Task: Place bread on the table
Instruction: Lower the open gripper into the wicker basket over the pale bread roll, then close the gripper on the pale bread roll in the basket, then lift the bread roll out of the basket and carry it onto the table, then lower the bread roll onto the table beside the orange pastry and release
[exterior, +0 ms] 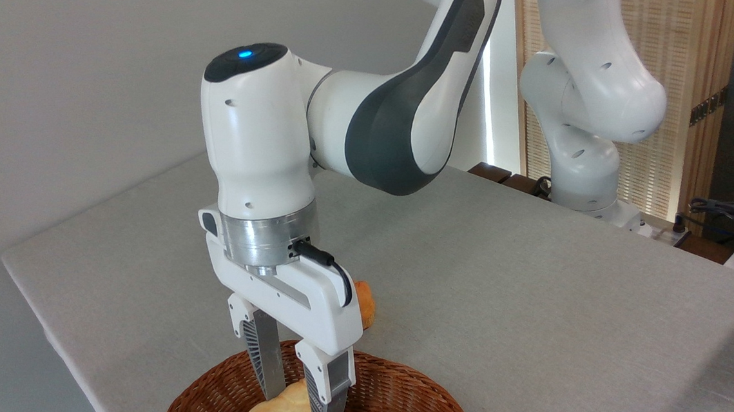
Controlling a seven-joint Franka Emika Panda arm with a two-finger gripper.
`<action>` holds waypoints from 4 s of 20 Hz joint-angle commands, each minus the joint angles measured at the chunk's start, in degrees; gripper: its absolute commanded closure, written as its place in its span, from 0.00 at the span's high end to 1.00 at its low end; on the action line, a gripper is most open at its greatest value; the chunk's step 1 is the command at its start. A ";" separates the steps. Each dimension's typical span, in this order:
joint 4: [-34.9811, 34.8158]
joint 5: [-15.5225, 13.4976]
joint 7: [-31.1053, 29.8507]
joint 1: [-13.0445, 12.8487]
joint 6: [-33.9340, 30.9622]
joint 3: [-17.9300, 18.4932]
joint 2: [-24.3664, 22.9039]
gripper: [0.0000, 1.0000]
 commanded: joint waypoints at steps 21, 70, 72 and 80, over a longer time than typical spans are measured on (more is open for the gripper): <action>0.32 -0.77 1.08 -0.33 0.95 -0.32 1.67 0.35; -9.26 0.46 1.25 -4.20 -28.85 -1.99 -18.46 1.00; -9.26 0.46 1.25 -4.20 -28.76 -1.99 -18.46 1.00; -9.08 0.46 1.25 -4.20 -28.41 -1.99 -18.55 1.00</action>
